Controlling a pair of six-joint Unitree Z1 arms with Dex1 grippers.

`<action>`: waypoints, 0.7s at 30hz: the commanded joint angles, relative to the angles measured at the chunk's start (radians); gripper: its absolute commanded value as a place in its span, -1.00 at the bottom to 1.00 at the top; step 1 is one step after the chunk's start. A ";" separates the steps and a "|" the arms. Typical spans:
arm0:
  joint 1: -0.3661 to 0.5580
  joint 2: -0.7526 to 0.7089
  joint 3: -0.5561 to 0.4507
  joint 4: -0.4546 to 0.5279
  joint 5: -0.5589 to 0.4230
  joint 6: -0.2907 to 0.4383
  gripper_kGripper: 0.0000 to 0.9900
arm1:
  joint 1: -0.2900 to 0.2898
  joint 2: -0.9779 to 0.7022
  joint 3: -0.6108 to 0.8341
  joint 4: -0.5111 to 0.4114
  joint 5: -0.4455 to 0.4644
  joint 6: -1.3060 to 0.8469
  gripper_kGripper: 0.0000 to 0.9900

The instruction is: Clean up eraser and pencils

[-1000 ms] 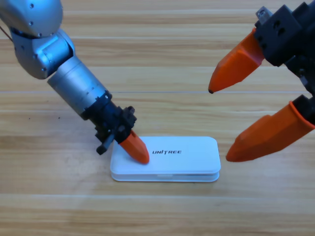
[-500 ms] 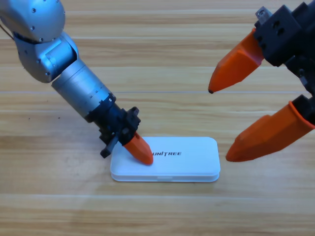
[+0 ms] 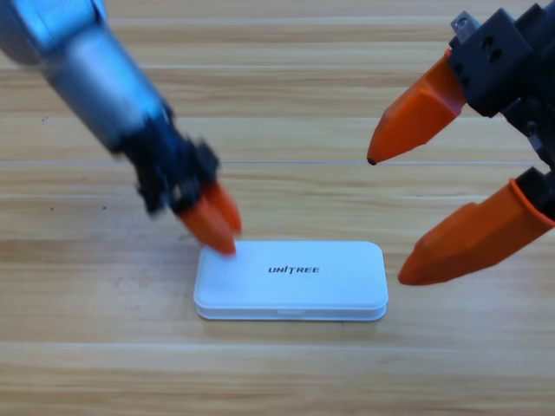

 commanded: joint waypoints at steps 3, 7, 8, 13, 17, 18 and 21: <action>-0.211 -0.294 -0.098 0.079 0.221 -0.234 1.00 | 0.009 0.005 0.015 -0.029 0.017 0.003 0.85; -0.295 -0.337 -0.096 0.088 0.313 -0.314 1.00 | 0.009 0.004 0.014 -0.029 0.017 0.003 0.85; -0.307 -0.338 -0.093 0.090 0.334 -0.320 1.00 | 0.009 0.005 0.014 -0.029 0.017 0.003 0.85; -0.320 -0.348 -0.087 0.090 0.357 -0.349 1.00 | 0.009 0.004 0.015 -0.029 0.017 0.003 0.85; -0.320 -0.369 -0.084 0.090 0.363 -0.359 1.00 | 0.009 0.001 0.015 -0.029 0.017 0.003 0.85; -0.320 -0.372 -0.081 0.090 0.363 -0.359 1.00 | 0.009 0.001 0.015 -0.029 0.017 0.003 0.85; -0.320 -0.378 -0.075 0.090 0.363 -0.360 1.00 | 0.009 -0.001 0.017 -0.029 0.017 0.003 0.85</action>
